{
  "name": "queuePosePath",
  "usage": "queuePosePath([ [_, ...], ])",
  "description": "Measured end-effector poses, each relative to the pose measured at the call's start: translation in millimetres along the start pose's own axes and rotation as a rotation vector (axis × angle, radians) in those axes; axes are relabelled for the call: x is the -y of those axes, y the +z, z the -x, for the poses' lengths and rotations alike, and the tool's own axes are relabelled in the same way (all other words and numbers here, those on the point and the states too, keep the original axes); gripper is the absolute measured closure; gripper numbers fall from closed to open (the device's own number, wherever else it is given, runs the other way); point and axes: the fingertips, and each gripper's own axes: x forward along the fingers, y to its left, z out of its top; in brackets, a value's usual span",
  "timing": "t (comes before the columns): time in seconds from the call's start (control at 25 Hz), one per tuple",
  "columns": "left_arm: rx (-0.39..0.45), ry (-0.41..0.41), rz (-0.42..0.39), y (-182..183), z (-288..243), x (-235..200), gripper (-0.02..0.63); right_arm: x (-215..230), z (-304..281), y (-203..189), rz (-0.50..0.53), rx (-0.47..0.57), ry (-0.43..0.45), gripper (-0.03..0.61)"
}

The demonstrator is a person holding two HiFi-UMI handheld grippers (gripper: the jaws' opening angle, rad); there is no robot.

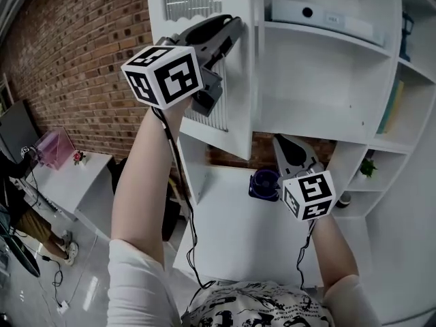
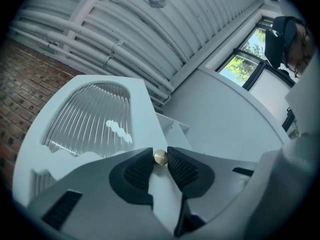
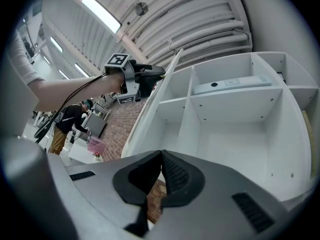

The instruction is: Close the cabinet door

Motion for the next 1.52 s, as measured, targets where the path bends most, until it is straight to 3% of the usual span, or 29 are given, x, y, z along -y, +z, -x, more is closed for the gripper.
queuePosePath([
  [0.6, -0.060, 0.213, -0.147, -35, -49, -27, 0.514, 37, -31, -32, -0.025, -0.019, 0.012, 0.563],
  [1.24, -0.137, 0.310, -0.248, -67, -88, -58, 0.510, 58, -52, -59, -0.045, -0.041, 0.022, 0.563],
  [1.52, -0.125, 0.328, -0.263, -71, -92, -61, 0.509, 69, -51, -64, -0.052, -0.045, 0.012, 0.563],
])
